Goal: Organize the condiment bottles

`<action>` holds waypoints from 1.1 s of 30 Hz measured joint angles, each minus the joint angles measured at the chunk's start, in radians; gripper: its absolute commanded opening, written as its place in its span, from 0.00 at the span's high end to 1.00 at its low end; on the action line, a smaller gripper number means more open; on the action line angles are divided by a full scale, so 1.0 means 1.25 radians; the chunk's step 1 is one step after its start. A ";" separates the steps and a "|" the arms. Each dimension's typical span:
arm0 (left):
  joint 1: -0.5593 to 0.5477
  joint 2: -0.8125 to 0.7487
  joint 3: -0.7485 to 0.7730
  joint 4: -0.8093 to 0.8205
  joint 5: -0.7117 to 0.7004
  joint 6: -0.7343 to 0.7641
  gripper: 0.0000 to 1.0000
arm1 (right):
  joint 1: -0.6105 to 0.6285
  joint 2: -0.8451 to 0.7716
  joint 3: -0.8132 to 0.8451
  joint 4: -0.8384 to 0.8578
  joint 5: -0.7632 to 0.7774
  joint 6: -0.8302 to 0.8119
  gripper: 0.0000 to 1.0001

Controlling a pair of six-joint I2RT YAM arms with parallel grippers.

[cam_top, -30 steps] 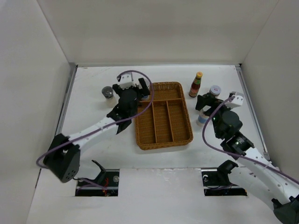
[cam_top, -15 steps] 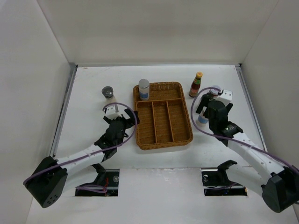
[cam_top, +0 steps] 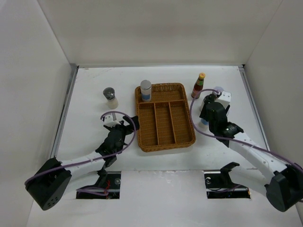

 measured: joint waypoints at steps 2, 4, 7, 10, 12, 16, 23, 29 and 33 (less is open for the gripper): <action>-0.001 0.004 -0.009 0.022 -0.007 -0.006 0.03 | 0.047 -0.035 0.023 -0.030 0.023 -0.009 0.47; -0.003 0.020 -0.010 0.046 -0.012 -0.012 0.03 | 0.102 -0.048 0.075 -0.048 0.040 -0.025 0.46; -0.008 0.051 -0.010 0.076 -0.013 -0.020 0.03 | 0.172 -0.019 0.179 -0.030 0.046 -0.049 0.46; -0.012 0.074 -0.010 0.090 -0.013 -0.030 0.03 | 0.207 0.073 0.276 0.053 0.033 -0.090 0.46; -0.012 0.075 -0.010 0.096 -0.013 -0.034 0.03 | 0.210 0.159 0.336 0.112 0.012 -0.114 0.46; -0.012 0.074 -0.011 0.105 -0.014 -0.038 0.03 | 0.202 0.375 0.472 0.180 -0.049 -0.143 0.46; -0.015 0.074 -0.020 0.107 -0.014 -0.041 0.03 | 0.187 0.661 0.646 0.190 -0.127 -0.162 0.45; -0.016 0.072 -0.021 0.110 -0.014 -0.040 0.03 | 0.180 0.739 0.667 0.178 -0.138 -0.163 0.44; -0.017 0.072 -0.021 0.110 -0.014 -0.041 0.03 | 0.169 0.741 0.670 0.179 -0.138 -0.162 0.42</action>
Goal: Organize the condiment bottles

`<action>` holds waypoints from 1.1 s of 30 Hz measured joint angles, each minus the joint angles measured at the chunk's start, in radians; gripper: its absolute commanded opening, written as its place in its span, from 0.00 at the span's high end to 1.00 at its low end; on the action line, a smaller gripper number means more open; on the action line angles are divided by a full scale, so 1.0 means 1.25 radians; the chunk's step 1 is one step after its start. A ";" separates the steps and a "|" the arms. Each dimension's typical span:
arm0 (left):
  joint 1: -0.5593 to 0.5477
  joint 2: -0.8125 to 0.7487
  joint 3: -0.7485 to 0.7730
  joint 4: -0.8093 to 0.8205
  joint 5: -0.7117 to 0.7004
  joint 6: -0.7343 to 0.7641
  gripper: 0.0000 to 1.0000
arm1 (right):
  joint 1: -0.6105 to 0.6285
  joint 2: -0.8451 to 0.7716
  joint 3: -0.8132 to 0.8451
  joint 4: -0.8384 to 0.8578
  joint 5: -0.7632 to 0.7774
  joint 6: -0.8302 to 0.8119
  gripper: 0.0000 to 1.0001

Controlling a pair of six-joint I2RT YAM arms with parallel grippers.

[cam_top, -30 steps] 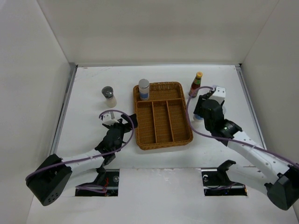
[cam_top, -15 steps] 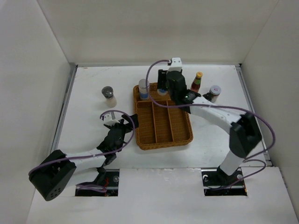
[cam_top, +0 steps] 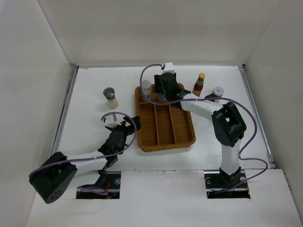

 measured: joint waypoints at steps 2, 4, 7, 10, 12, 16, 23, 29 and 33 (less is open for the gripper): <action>0.000 0.001 0.000 0.000 0.000 0.000 0.03 | -0.008 0.000 0.000 -0.001 0.000 0.003 0.39; 0.000 0.001 0.000 0.000 0.000 0.000 0.03 | -0.012 0.000 0.000 -0.002 0.000 0.006 0.33; 0.000 0.002 0.000 0.000 0.000 0.000 0.03 | -0.018 0.000 0.000 -0.001 0.000 0.020 0.21; 0.000 0.003 0.000 0.000 0.000 0.000 0.03 | -0.019 0.000 0.000 0.006 0.000 0.028 0.11; 0.000 0.004 0.000 0.001 0.000 0.000 0.03 | -0.019 -0.001 0.000 0.005 -0.001 0.030 0.08; 0.000 0.013 0.000 0.003 0.002 0.000 0.03 | -0.025 -0.027 -0.002 -0.006 -0.012 0.030 0.02; 0.000 0.013 0.000 0.006 0.003 0.000 0.03 | -0.067 -0.215 -0.066 -0.010 -0.028 0.029 0.01; 0.000 0.013 0.000 0.006 0.004 0.000 0.03 | -0.206 -0.327 -0.115 0.003 0.011 0.020 0.01; 0.000 0.014 0.000 0.007 0.004 0.000 0.03 | -0.285 -0.300 -0.122 -0.009 0.040 0.002 0.01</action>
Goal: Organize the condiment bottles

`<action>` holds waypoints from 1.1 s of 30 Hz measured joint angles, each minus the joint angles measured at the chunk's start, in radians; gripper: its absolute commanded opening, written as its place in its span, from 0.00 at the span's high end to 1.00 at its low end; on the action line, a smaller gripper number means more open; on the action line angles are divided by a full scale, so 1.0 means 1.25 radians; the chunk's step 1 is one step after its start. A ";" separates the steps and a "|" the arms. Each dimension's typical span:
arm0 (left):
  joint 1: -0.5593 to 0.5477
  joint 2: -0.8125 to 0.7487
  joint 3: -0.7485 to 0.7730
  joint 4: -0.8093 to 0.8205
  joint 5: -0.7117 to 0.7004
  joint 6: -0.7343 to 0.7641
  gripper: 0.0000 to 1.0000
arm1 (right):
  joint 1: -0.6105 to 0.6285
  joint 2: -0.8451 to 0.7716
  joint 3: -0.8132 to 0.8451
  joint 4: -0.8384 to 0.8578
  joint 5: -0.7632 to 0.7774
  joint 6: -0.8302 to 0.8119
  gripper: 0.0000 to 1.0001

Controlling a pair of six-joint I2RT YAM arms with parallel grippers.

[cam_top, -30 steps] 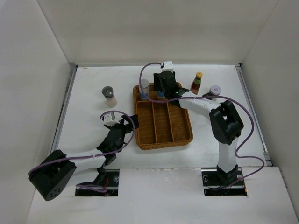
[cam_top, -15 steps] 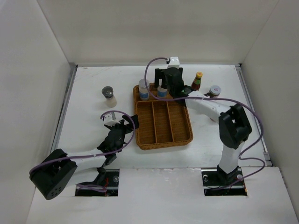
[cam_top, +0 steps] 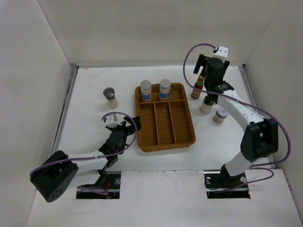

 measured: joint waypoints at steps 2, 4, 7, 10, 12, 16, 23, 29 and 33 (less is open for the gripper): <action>0.000 0.007 0.000 0.002 0.001 0.000 0.03 | -0.015 0.023 -0.004 -0.011 -0.001 -0.006 0.02; 0.000 0.014 0.000 0.002 0.005 0.000 0.03 | -0.020 0.049 -0.006 -0.023 -0.010 -0.009 0.03; 0.000 0.016 0.000 0.003 0.009 0.000 0.03 | -0.020 0.082 -0.006 -0.036 -0.039 -0.013 0.04; 0.000 0.030 0.000 0.007 0.012 0.000 0.03 | -0.020 0.110 -0.006 -0.035 -0.067 -0.015 0.12; 0.000 0.034 0.000 0.007 0.015 0.000 0.03 | -0.020 0.127 -0.006 -0.035 -0.079 -0.018 0.23; 0.000 0.038 0.000 0.013 0.016 0.000 0.03 | -0.020 0.157 -0.004 -0.035 -0.081 -0.024 0.52; 0.000 0.049 0.001 0.023 0.021 0.000 0.03 | -0.020 0.141 -0.035 -0.008 -0.054 -0.038 0.62; 0.002 0.051 0.001 0.025 0.027 0.000 0.03 | -0.003 0.043 -0.073 -0.011 -0.015 -0.075 0.60; 0.002 0.051 0.001 0.028 0.029 0.000 0.03 | 0.037 -0.042 -0.073 0.011 -0.002 -0.092 0.59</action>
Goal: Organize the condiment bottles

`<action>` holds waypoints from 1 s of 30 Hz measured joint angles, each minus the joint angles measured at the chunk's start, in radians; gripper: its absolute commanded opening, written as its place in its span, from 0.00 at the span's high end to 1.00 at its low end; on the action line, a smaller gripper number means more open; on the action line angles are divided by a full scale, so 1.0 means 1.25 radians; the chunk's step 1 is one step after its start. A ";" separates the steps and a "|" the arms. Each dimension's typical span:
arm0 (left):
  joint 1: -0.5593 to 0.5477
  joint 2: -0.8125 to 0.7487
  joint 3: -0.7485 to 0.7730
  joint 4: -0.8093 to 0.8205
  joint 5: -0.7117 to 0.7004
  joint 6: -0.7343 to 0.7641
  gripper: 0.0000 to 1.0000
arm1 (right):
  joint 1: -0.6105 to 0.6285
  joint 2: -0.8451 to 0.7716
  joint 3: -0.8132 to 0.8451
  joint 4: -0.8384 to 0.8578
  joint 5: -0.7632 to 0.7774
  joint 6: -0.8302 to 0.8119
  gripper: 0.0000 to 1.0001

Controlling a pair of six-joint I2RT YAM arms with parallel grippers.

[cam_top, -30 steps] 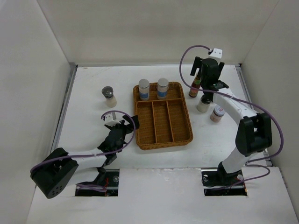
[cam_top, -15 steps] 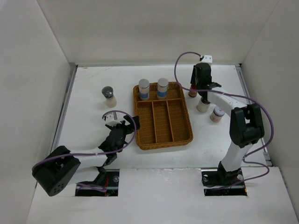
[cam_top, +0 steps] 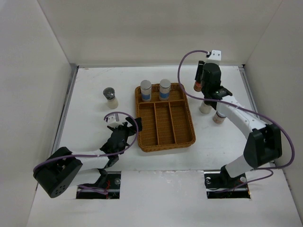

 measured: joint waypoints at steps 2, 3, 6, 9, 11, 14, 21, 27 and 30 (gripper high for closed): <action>0.000 0.001 0.000 0.001 0.000 0.000 0.03 | 0.031 -0.023 0.003 0.018 0.001 -0.002 0.59; 0.000 0.002 0.000 0.002 0.000 0.000 0.03 | 0.047 -0.027 0.006 0.028 0.000 -0.002 0.59; 0.000 0.002 0.000 0.002 0.001 0.000 0.03 | 0.089 -0.012 0.020 0.043 -0.015 0.007 0.59; 0.000 0.002 0.000 0.002 0.001 0.000 0.03 | 0.124 0.031 0.038 0.045 -0.029 0.016 0.59; 0.000 0.001 0.000 0.002 0.001 0.000 0.03 | 0.139 0.069 0.048 0.045 -0.037 0.024 0.59; 0.000 -0.002 0.000 0.002 0.001 0.000 0.03 | 0.147 0.121 0.050 0.044 -0.047 0.034 0.60; -0.002 -0.002 0.000 0.002 0.001 0.000 0.03 | 0.147 0.194 0.032 0.066 -0.040 0.045 0.59; -0.002 -0.001 0.000 0.002 0.001 0.000 0.03 | 0.147 0.196 -0.013 0.163 -0.029 0.049 0.42; -0.002 0.003 0.000 0.002 0.001 0.000 0.03 | 0.147 0.196 -0.031 0.199 -0.025 0.053 0.33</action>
